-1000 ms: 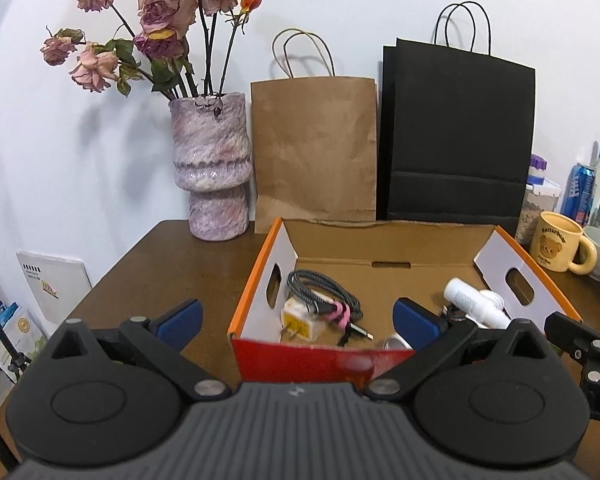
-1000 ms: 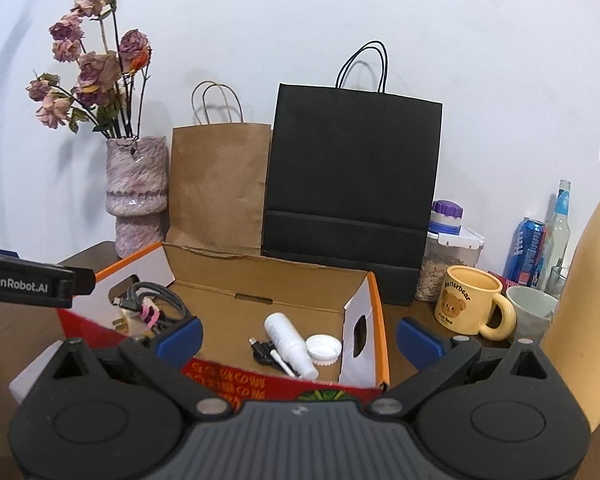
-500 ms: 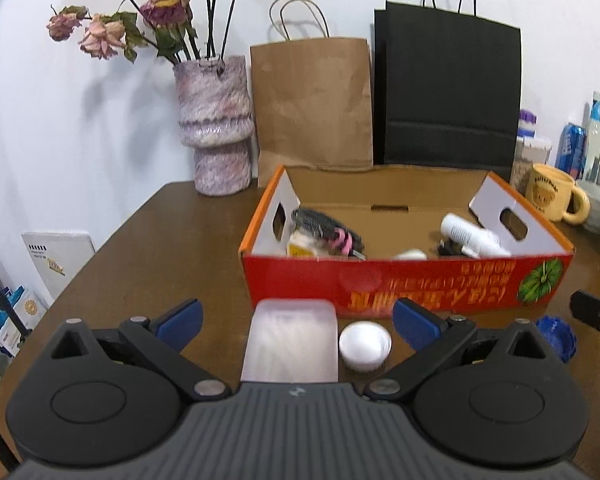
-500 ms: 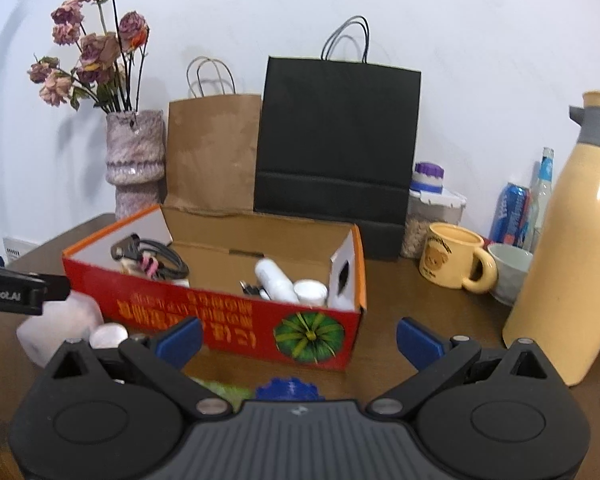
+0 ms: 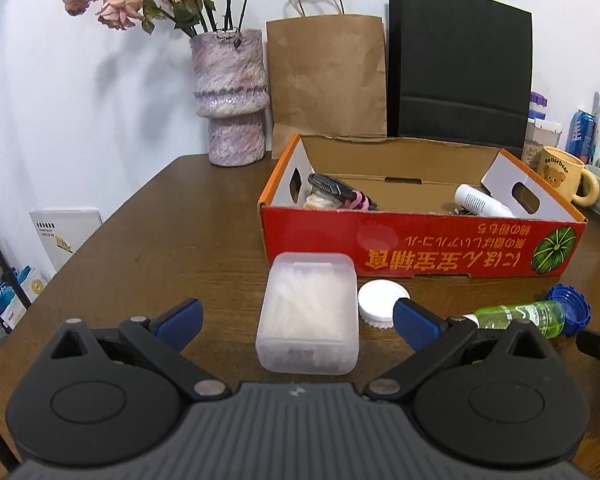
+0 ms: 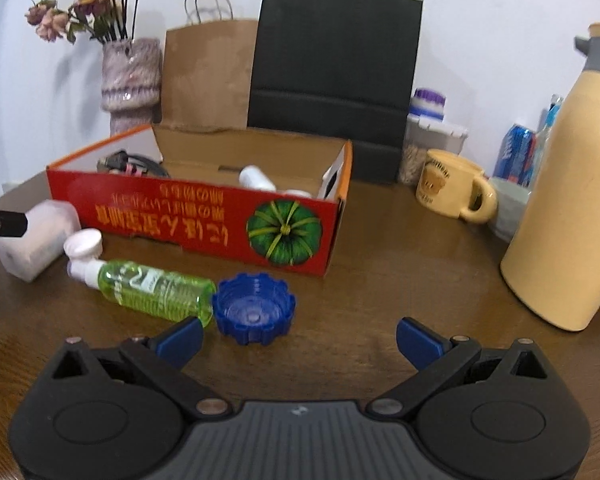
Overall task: Organize rigid objects
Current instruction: 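Withdraw both open tools from the box toward the remaining table items, then grasp the blue screw cap with the right tool while the left tool grasps the clear plastic box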
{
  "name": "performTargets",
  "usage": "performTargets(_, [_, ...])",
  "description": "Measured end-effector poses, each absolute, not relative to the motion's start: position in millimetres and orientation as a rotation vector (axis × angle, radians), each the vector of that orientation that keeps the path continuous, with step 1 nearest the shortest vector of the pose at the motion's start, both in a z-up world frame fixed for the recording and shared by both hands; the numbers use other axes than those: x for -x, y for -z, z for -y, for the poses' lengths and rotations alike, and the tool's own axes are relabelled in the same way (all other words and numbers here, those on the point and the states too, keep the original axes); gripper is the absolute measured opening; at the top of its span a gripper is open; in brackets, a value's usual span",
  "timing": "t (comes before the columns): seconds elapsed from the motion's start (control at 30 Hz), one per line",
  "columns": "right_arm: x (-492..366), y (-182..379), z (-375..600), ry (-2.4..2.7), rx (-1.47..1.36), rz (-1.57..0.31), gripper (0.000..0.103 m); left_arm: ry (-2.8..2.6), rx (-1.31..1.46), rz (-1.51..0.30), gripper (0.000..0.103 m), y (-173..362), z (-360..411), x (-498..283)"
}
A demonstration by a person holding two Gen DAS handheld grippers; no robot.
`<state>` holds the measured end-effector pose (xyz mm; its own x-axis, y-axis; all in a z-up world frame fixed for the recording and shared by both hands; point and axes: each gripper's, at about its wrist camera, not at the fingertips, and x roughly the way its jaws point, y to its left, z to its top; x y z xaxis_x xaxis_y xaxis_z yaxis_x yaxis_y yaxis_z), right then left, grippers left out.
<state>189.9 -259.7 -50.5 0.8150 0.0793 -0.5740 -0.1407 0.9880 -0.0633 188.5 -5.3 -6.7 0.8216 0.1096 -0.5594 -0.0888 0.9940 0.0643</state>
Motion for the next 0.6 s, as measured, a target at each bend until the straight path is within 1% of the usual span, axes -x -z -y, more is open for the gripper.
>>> performTargets(0.3, [-209,55,259,-0.127,0.117,-0.593,0.102,-0.09,-0.053,-0.611,0.103,14,9,-191])
performTargets(0.4, [-215,57,257,-0.135,0.132,-0.6,0.098,-0.085,-0.055,-0.616,0.103,16,9,-193])
performTargets(0.5, [-220,58,254,-0.162,0.136,-0.611,0.089,-0.08,-0.055,-0.618,0.103,17,9,-193])
performTargets(0.53, [-221,59,253,-0.179,0.131,-0.613,0.08,-0.079,-0.055,-0.618,0.103,17,9,-194])
performTargets(0.57, [-221,59,253,-0.191,0.125,-0.616,0.066,-0.079,-0.055,-0.618,0.103,17,9,-194])
performTargets(0.6, [-222,59,252,-0.2,0.12,-0.622,0.058,-0.078,-0.055,-0.618,0.103,17,9,-194])
